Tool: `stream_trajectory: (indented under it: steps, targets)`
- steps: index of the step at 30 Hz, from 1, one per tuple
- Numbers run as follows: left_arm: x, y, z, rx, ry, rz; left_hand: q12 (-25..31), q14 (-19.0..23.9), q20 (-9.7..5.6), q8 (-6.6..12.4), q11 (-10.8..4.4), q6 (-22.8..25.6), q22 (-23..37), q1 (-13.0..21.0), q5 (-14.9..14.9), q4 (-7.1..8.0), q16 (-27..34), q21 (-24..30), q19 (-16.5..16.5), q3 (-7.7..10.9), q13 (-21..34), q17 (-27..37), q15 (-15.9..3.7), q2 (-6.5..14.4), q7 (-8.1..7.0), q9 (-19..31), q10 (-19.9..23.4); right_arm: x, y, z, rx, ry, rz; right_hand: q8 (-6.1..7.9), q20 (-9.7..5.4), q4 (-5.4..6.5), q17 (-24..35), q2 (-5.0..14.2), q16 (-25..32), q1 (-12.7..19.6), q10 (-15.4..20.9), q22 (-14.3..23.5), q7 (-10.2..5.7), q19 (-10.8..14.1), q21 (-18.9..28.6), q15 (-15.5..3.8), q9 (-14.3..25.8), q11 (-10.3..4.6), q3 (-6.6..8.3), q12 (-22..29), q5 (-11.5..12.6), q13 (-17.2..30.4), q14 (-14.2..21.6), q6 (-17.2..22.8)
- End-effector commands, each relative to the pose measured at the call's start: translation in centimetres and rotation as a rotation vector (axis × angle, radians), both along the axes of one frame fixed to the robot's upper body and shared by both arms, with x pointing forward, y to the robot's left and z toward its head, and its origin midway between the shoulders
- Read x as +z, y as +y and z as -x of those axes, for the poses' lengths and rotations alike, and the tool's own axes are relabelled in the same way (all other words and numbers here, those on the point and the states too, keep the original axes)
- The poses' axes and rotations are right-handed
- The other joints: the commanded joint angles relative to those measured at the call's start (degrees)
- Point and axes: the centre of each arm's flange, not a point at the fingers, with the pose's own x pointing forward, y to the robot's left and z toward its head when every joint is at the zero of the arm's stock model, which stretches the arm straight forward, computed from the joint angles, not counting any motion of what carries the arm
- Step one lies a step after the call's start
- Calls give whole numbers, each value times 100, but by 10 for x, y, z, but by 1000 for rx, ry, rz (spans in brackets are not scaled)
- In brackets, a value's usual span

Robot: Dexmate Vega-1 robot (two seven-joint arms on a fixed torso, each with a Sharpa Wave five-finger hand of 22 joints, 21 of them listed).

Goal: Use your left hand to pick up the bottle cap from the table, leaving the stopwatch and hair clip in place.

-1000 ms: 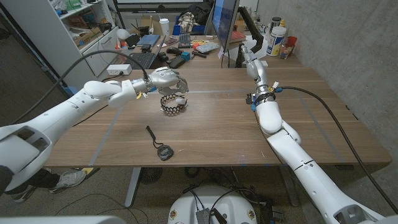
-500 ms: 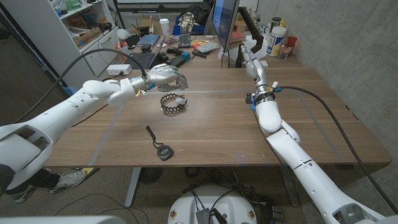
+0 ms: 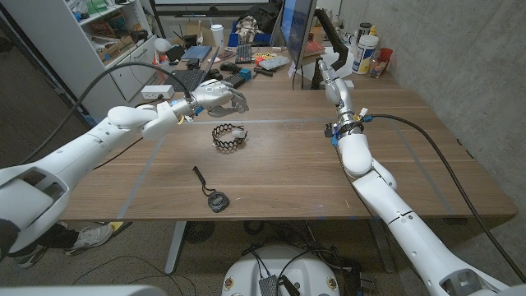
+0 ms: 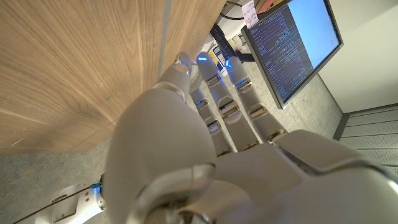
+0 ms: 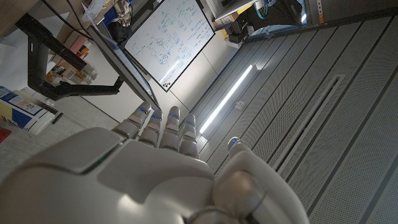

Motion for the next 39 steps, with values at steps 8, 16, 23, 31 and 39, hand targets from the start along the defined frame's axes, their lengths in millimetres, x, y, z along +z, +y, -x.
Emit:
stream_trajectory:
  steps: [8, 16, 23, 31, 39]
  targets:
    - [5, -1, 10, -46, -11, 64, 35, 84, -548, 30, -193, 248, 12, 73, 22, 49, 47, 61, 63, 39, 280, 38, -435, 206, 228, 20, 758, -9, -3, 9, -9, -2, -13, -24, -22, -18, 16, 8, 2, -34, 50, 30, -32, -26, -31, 25, 11, 23, -17, -24, 29, 22, 12, 18]
    - [5, -1, 14, -60, -14, 83, 35, 99, -554, 27, -192, 260, 10, 73, 23, 52, 47, 81, 78, 41, 283, 49, -435, 213, 245, 21, 782, -17, -6, 18, -24, -5, -29, -23, -20, -19, 15, 9, 2, -34, 52, 30, -31, -26, -33, 28, 11, 21, -19, -24, 30, 22, 11, 20]
    - [7, 1, 17, -71, -19, 115, 36, 120, -563, 27, -192, 288, 7, 65, 24, 62, 45, 104, 87, 44, 288, 62, -433, 230, 234, 24, 816, -24, -8, 23, -34, -3, -46, -23, -22, -20, 15, 10, 5, -34, 52, 30, -31, -25, -34, 27, 11, 10, -21, -24, 31, 22, 17, 21]
    - [11, 2, 19, -81, -33, 137, 36, 143, -563, 27, -190, 312, 3, 59, 25, 68, 42, 132, 106, 48, 299, 75, -433, 241, 252, 26, 847, -28, -10, 32, -49, -13, -58, -22, -19, -21, 15, 9, 3, -35, 54, 30, -31, -31, -38, 25, 11, 17, -24, -23, 33, 22, 15, 25]
    - [11, 7, 19, -87, -34, 155, 36, 162, -565, 12, -189, 293, -1, 52, 25, 74, 40, 146, 111, 51, 309, 83, -431, 250, 244, 28, 863, -30, -8, 35, -57, -10, -66, -22, -22, -21, 15, 10, 4, -35, 55, 30, -30, -45, -45, 18, 11, 9, -27, -23, 34, 22, 15, 25]
